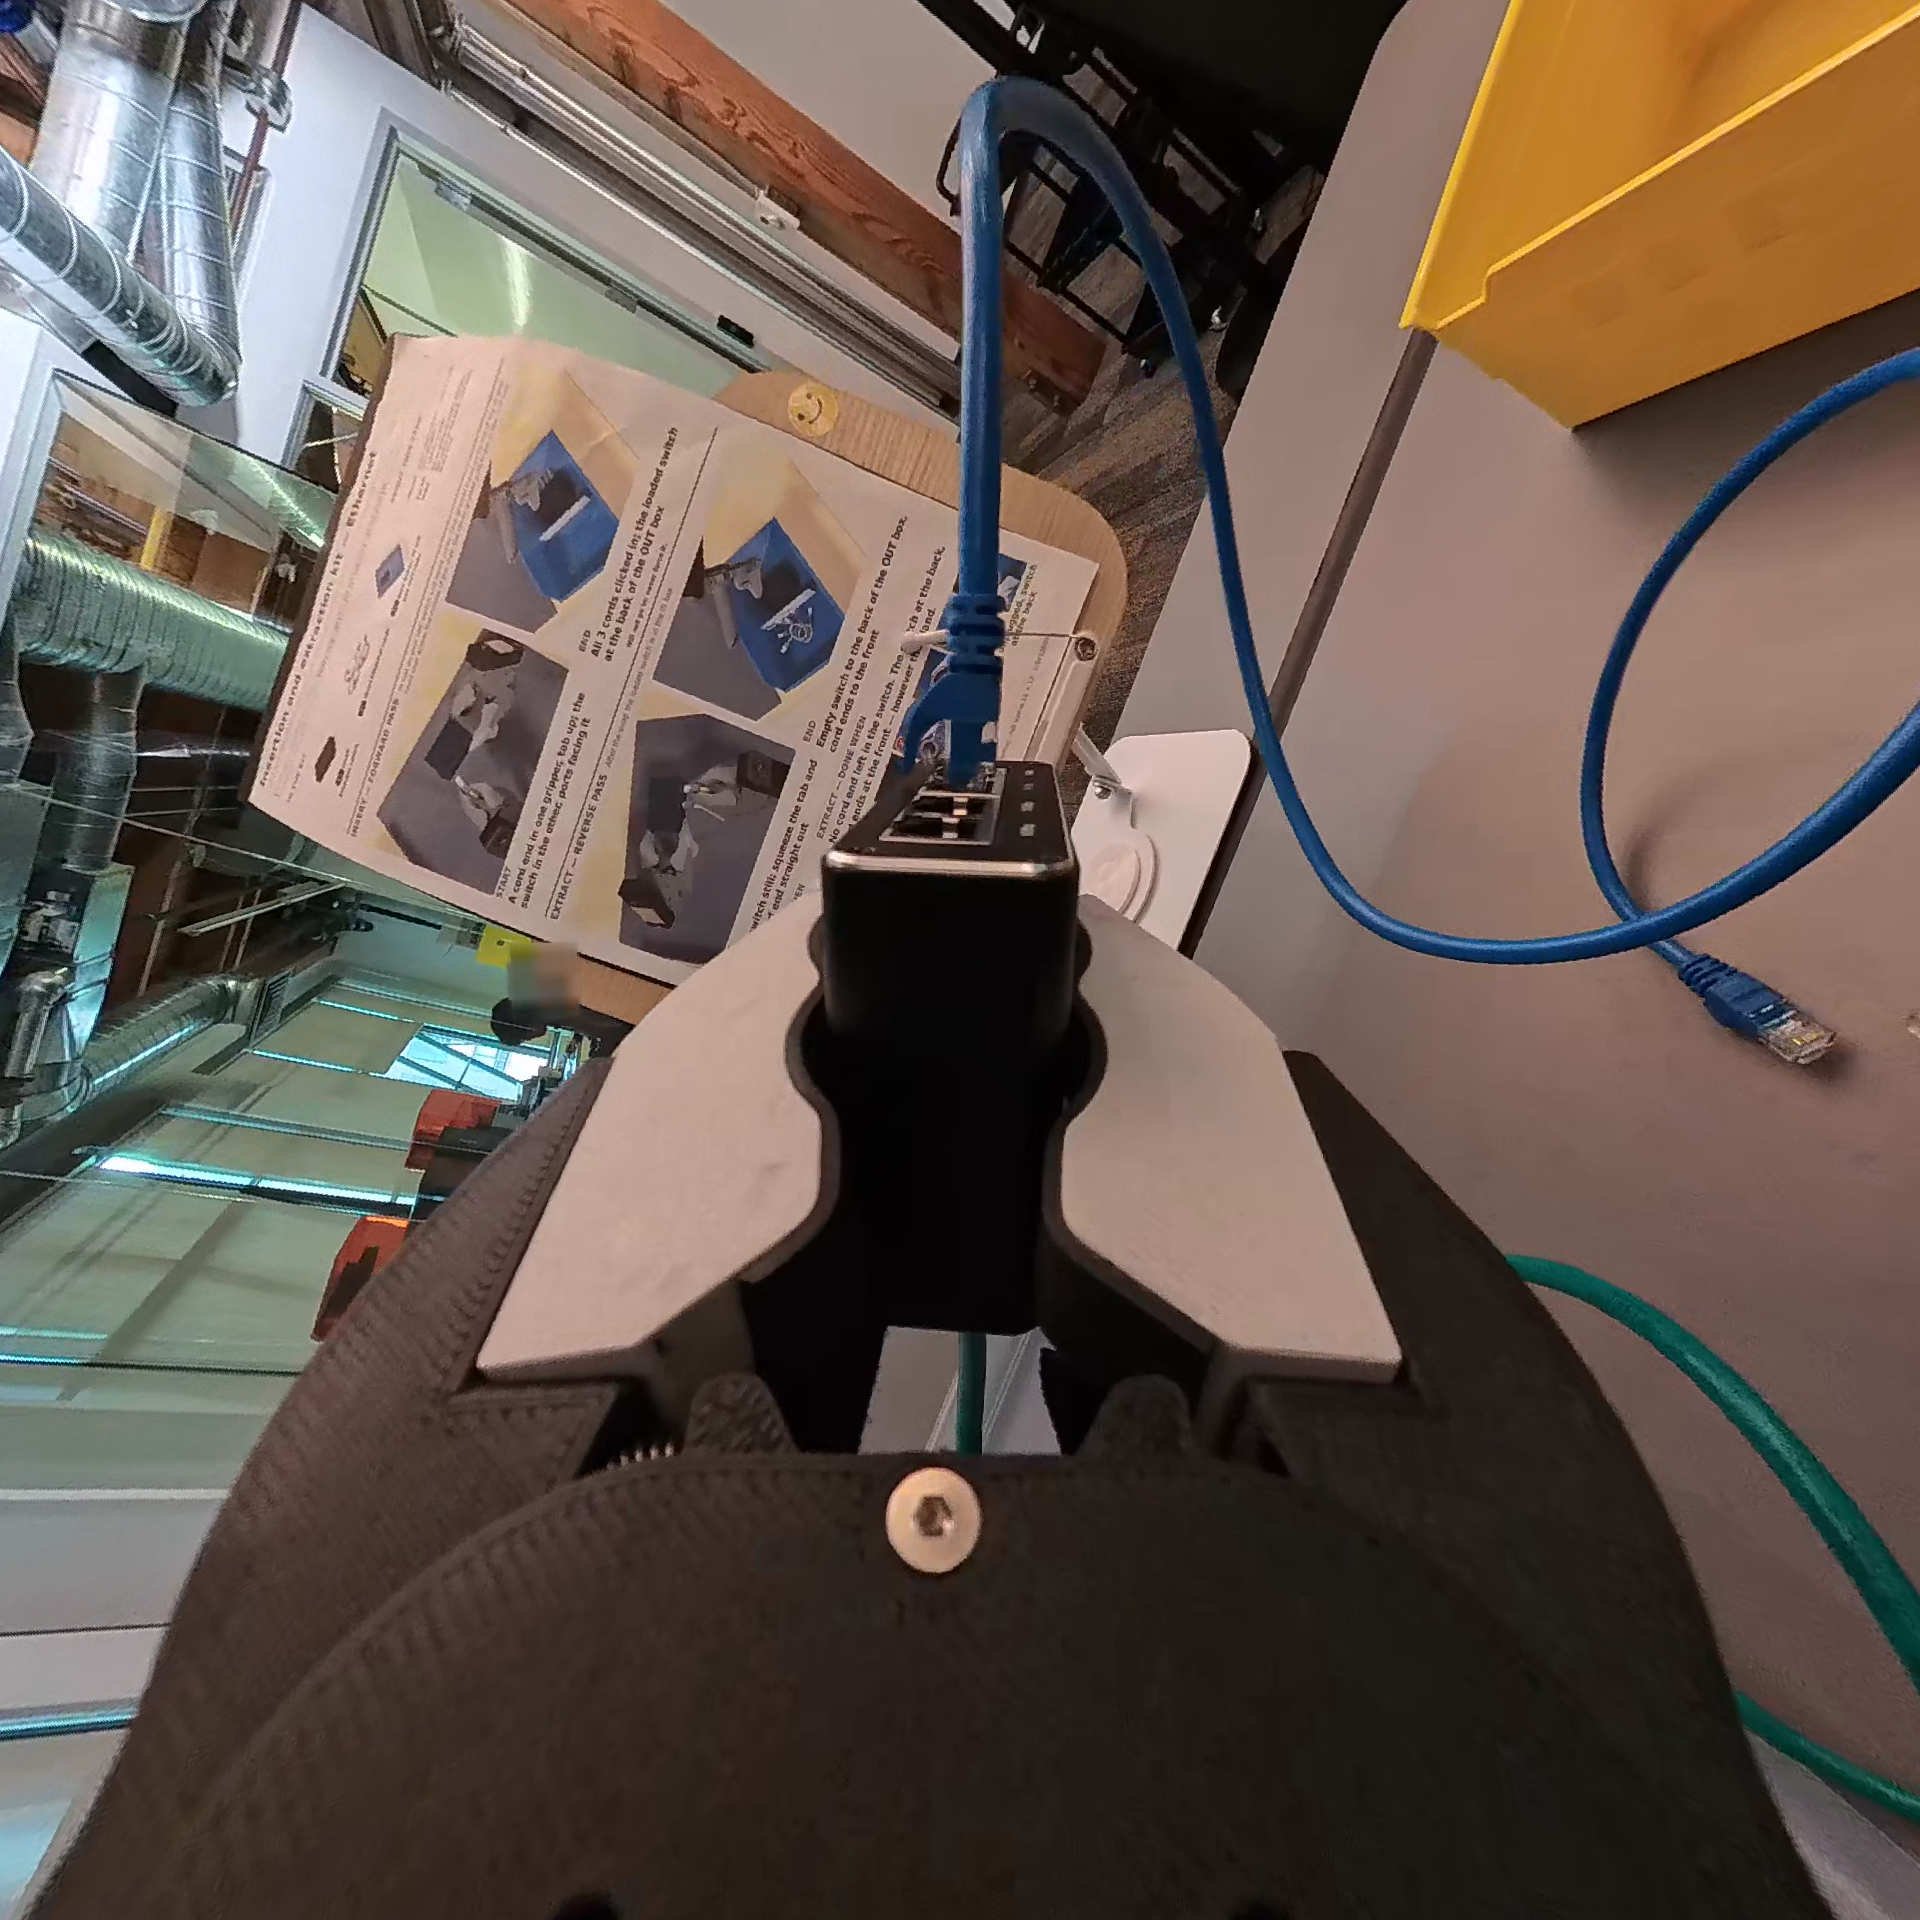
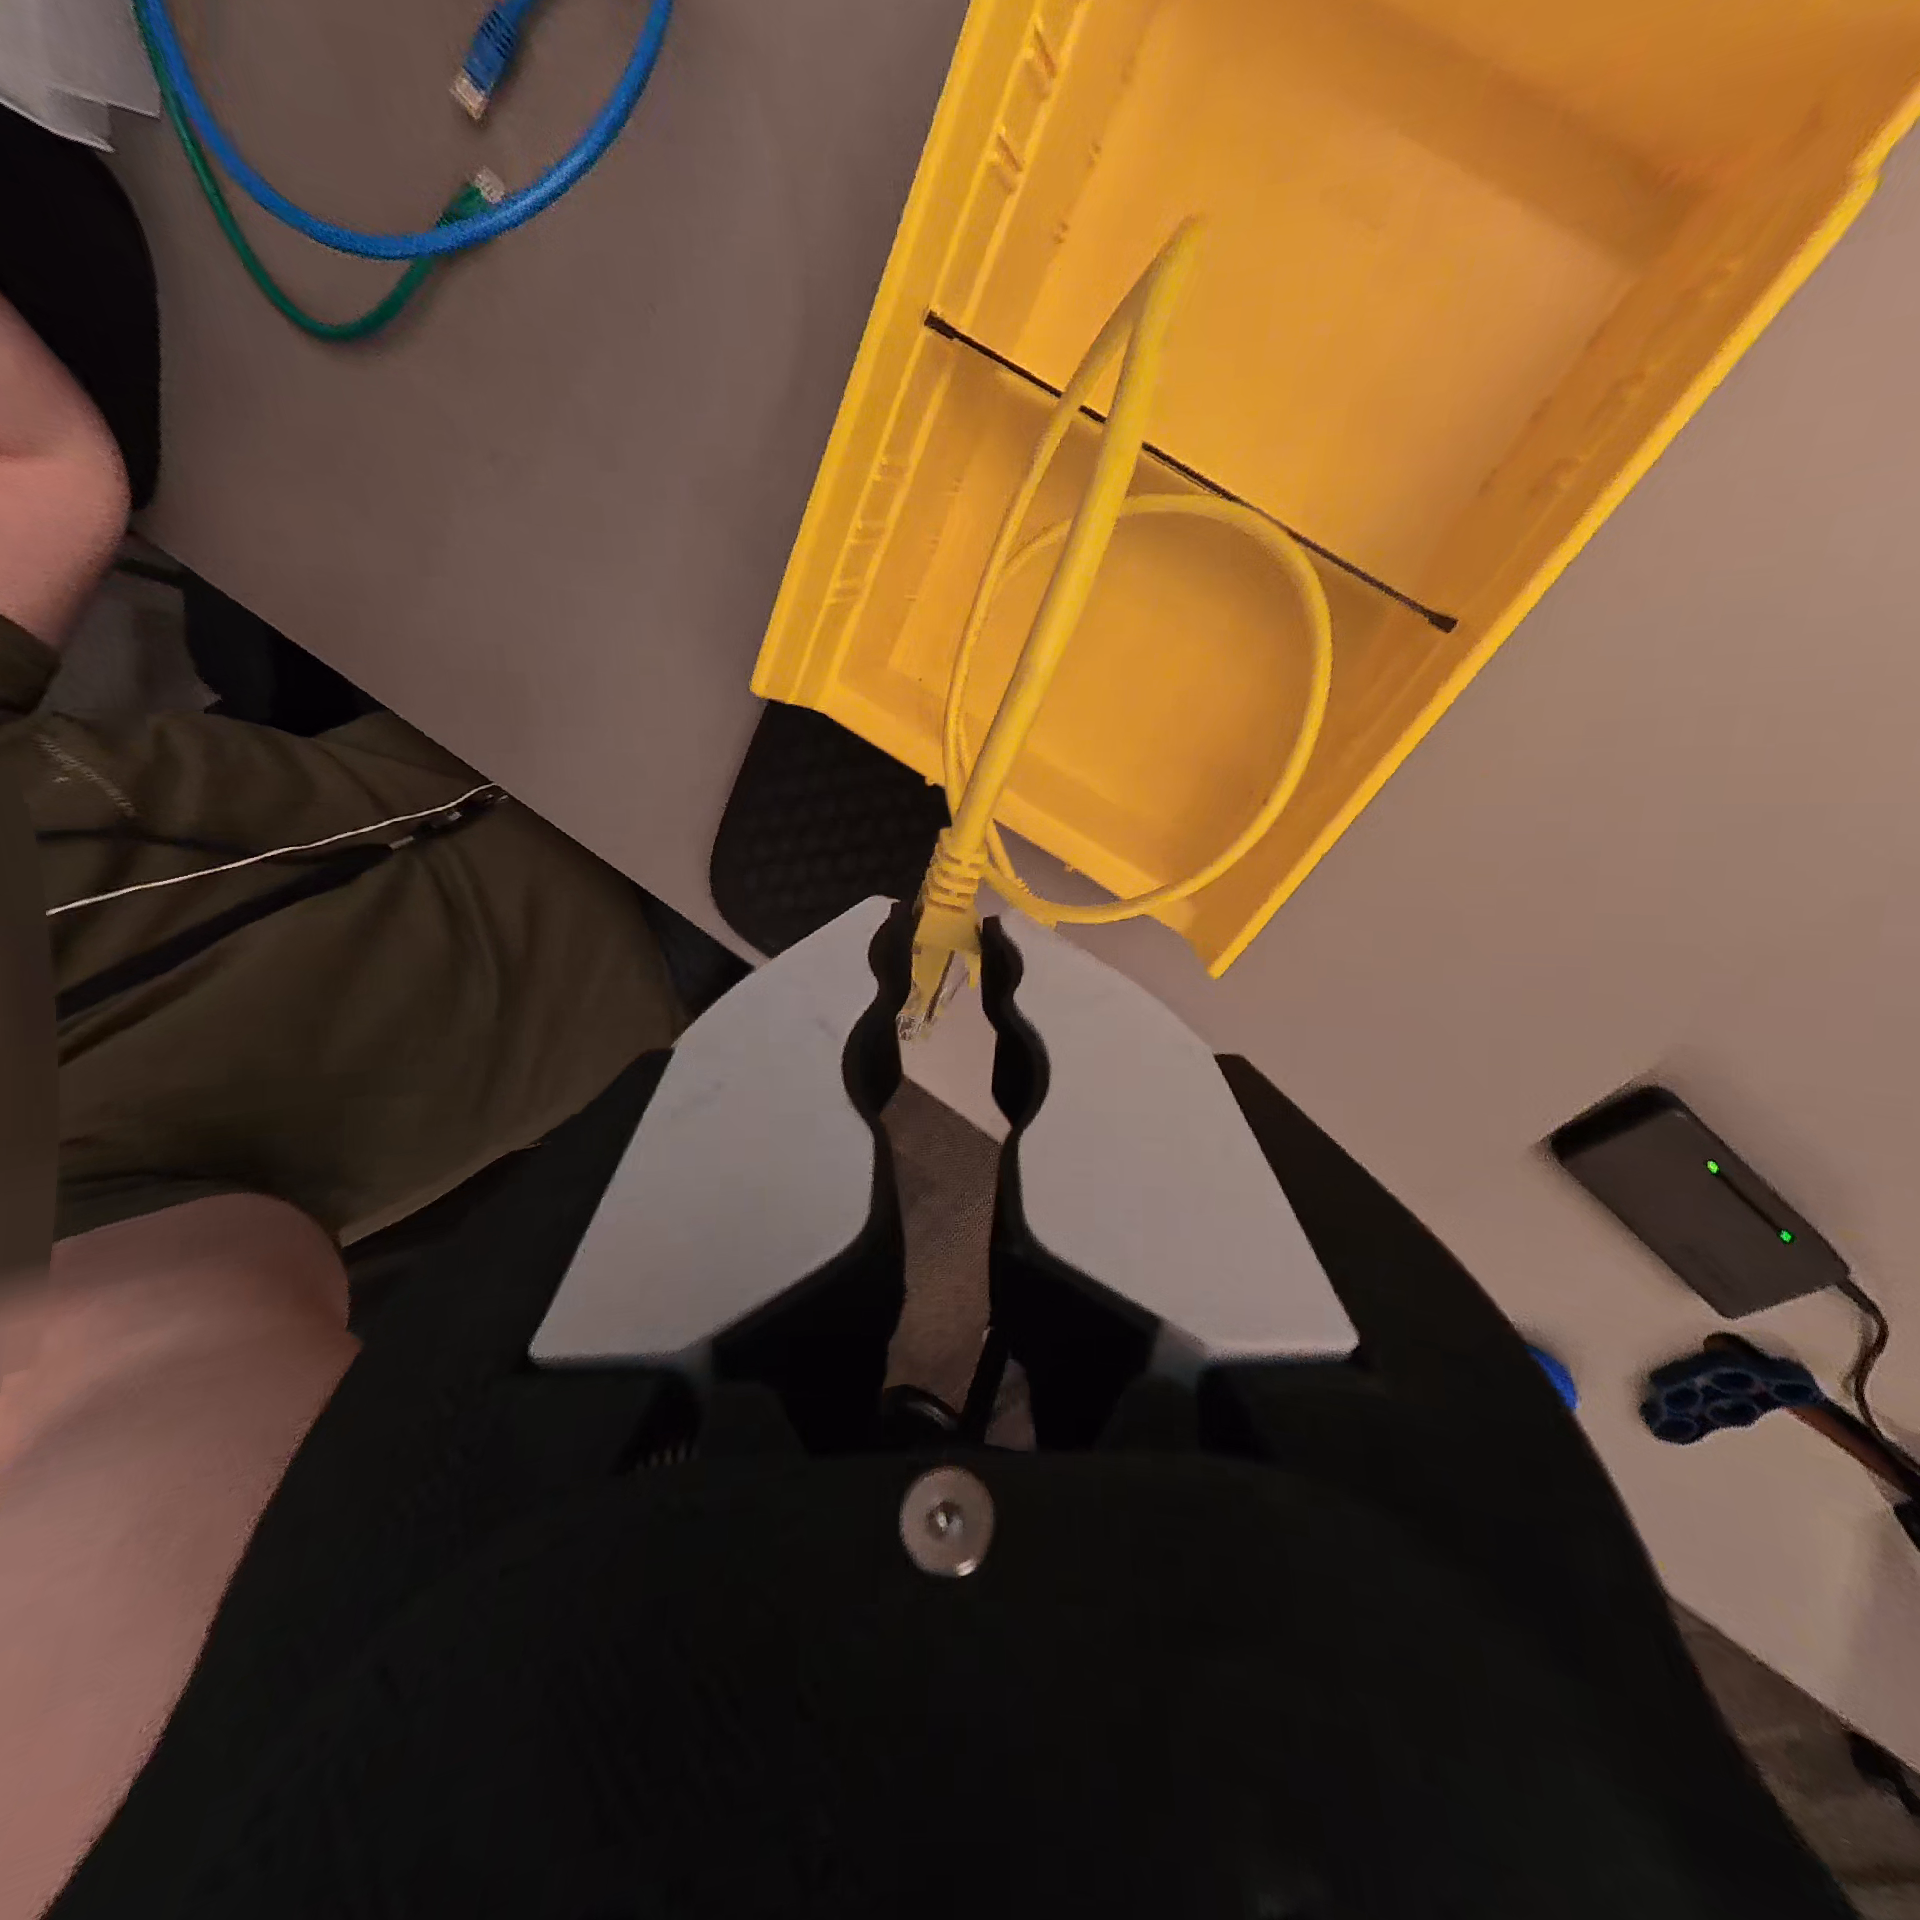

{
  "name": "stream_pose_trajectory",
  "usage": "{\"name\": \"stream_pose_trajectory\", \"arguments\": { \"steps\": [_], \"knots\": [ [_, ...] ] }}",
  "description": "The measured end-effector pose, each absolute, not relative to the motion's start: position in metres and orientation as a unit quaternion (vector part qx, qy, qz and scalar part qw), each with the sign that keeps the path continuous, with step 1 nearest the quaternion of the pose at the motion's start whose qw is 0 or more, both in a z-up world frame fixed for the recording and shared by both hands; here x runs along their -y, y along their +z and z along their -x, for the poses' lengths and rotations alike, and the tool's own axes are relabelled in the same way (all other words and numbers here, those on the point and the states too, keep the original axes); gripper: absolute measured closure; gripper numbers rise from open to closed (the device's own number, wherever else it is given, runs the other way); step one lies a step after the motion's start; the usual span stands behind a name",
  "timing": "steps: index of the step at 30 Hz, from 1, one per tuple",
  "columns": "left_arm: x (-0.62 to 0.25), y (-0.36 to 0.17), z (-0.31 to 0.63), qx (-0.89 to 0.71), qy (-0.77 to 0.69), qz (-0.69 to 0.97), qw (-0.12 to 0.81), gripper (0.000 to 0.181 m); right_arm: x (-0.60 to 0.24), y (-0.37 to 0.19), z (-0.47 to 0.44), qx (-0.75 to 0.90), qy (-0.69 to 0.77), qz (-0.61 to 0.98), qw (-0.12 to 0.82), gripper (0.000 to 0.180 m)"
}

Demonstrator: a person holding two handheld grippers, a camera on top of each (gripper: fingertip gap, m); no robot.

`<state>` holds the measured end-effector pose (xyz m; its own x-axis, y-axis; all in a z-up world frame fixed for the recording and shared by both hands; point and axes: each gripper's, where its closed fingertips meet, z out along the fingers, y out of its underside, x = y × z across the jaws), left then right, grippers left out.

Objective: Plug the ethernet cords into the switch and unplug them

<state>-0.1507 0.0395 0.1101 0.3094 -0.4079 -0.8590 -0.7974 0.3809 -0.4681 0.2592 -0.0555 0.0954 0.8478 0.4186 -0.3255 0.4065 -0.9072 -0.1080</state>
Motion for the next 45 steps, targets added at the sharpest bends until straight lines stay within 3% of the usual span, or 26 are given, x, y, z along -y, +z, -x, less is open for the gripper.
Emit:
{"name": "stream_pose_trajectory", "arguments": {
  "steps": [7, 12, 20, 26, 30, 35, 39, 42, 45],
  "knots": [
    [-0.04, 0.11, 0.152, -0.565, 0.16, 0.533, 0.61, 0.144, 0.043, 0.044, -0.247, 0.323, 0.154, 0.934, 0.02, 0.166],
    [-0.039, 0.112, 0.153, -0.562, 0.159, 0.532, 0.613, 0.144, 0.052, -0.019, -0.251, 0.419, 0.085, 0.903, -0.028, 0.166],
    [-0.038, 0.112, 0.152, -0.563, 0.159, 0.53, 0.614, 0.144, 0.053, -0.089, -0.267, 0.454, 0.023, 0.89, -0.042, 0.166],
    [-0.041, 0.108, 0.153, -0.563, 0.161, 0.537, 0.607, 0.144, 0.052, -0.061, -0.255, 0.375, 0.108, 0.92, 0.034, 0.164],
    [-0.041, 0.107, 0.15, -0.566, 0.165, 0.535, 0.605, 0.144, 0.049, -0.015, -0.248, 0.339, 0.158, 0.916, 0.143, 0.153],
    [-0.044, 0.101, 0.149, -0.57, 0.173, 0.539, 0.596, 0.144, 0.048, 0.05, -0.242, 0.305, 0.205, 0.884, 0.29, 0.126],
    [-0.047, 0.094, 0.146, -0.576, 0.182, 0.543, 0.584, 0.144, 0.058, 0.077, -0.228, 0.301, 0.214, 0.854, 0.366, 0.124],
    [-0.049, 0.086, 0.142, -0.583, 0.188, 0.543, 0.574, 0.144, 0.07, 0.065, -0.197, 0.346, 0.206, 0.834, 0.376, 0.125],
    [-0.051, 0.076, 0.137, -0.593, 0.193, 0.546, 0.56, 0.144, 0.075, 0.027, -0.17, 0.393, 0.164, 0.847, 0.318, 0.126]
  ]
}}
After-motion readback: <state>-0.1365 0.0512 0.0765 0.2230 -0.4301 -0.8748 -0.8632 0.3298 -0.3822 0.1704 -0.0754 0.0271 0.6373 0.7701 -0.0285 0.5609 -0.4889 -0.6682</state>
